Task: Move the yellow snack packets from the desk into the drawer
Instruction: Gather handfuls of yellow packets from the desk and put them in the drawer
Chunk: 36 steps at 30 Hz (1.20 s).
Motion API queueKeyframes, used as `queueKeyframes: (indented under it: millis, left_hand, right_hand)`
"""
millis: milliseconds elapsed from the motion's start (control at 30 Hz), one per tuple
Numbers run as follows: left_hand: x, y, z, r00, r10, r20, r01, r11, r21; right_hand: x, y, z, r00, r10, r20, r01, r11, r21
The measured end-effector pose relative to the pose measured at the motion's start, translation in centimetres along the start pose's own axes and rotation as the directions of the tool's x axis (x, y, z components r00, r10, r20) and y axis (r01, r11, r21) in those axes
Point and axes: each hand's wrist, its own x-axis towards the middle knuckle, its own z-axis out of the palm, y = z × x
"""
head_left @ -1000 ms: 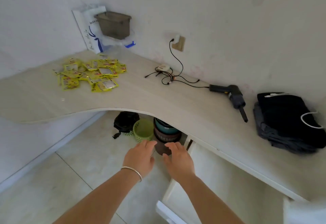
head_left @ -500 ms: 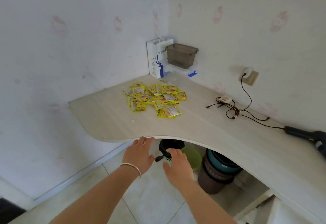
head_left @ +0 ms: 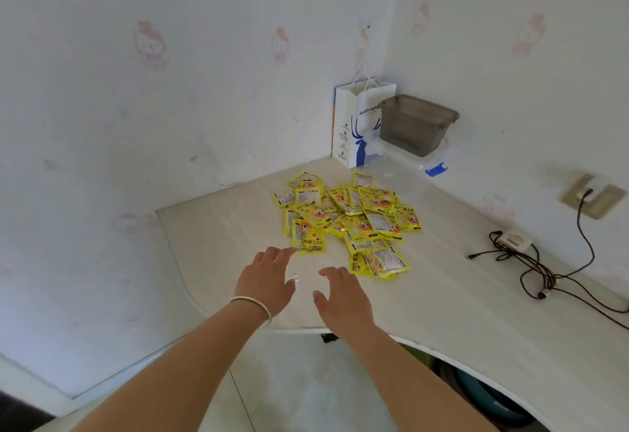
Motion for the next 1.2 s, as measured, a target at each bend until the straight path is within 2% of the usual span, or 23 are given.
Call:
queueKeyframes:
  millis: [267, 533, 733, 900, 1133, 1200]
  left_hand:
    - [11.7, -3.2, 0.5, 0.994, -0.047, 0.102, 0.049, 0.999, -0.018]
    - [18.1, -8.0, 3.5, 0.964, -0.083, 0.254, 0.091, 0.996, -0.02]
    - [24.6, -11.5, 4.6, 0.935, 0.006, 0.354, -0.001, 1.0, -0.014]
    - [28.2, -13.3, 6.1, 0.866, 0.128, 0.483, -0.179, 0.982, 0.061]
    - [30.6, -14.3, 8.1, 0.81, 0.193, 0.554, -0.288, 0.954, 0.089]
    - [31.2, -14.0, 8.6, 0.819, 0.176, 0.546, -0.254, 0.965, 0.07]
  right_hand:
    - [13.0, 0.6, 0.4, 0.996, -0.016, 0.09, 0.018, 0.999, -0.027]
    - [20.5, 0.5, 3.2, 0.983, 0.042, 0.177, -0.027, 0.996, -0.085]
    - [25.4, 0.5, 5.5, 0.975, 0.161, 0.155, -0.138, 0.979, -0.151]
    - [27.7, 0.6, 7.5, 0.909, 0.331, 0.254, -0.242, 0.915, -0.323]
    - [29.2, 1.1, 9.1, 0.879, 0.433, 0.201, -0.341, 0.864, -0.371]
    - [29.7, 1.2, 9.3, 0.88, 0.431, 0.198, -0.343, 0.866, -0.364]
